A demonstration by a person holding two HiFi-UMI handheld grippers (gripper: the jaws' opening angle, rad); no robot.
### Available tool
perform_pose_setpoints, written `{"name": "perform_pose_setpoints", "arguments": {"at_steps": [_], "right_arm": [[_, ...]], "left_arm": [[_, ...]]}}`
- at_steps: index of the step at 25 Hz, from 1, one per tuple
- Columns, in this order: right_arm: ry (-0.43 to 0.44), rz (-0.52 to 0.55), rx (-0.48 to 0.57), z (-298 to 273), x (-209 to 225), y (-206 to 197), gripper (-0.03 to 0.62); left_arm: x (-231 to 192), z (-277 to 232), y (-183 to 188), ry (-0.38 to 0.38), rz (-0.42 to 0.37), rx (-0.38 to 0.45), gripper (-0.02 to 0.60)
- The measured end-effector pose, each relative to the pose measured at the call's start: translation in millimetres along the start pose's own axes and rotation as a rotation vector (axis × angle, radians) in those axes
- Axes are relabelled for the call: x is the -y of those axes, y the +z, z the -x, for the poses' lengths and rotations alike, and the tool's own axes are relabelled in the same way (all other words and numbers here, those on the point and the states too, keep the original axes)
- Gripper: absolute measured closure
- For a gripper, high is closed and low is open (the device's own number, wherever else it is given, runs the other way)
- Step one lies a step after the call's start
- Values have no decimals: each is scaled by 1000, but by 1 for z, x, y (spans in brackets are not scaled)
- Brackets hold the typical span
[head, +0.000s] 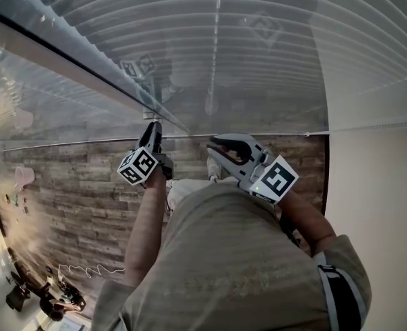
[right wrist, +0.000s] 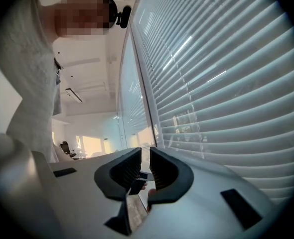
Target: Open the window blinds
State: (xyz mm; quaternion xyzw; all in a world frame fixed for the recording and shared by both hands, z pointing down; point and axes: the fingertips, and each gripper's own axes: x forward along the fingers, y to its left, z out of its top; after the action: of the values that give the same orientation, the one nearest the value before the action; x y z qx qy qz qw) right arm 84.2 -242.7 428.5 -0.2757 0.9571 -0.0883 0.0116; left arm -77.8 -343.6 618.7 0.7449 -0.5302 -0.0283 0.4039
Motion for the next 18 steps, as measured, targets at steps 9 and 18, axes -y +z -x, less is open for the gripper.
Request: {"name": "perform_pose_setpoints", "arguments": {"at_steps": [9, 18], "right_arm": [[-13, -21, -2, 1, -8, 0, 539], [-15, -6, -9, -10, -11, 6, 539]], "left_arm": [[-3, 3, 3, -272, 638, 97, 494], [0, 4, 10, -357, 608, 72, 490]]}}
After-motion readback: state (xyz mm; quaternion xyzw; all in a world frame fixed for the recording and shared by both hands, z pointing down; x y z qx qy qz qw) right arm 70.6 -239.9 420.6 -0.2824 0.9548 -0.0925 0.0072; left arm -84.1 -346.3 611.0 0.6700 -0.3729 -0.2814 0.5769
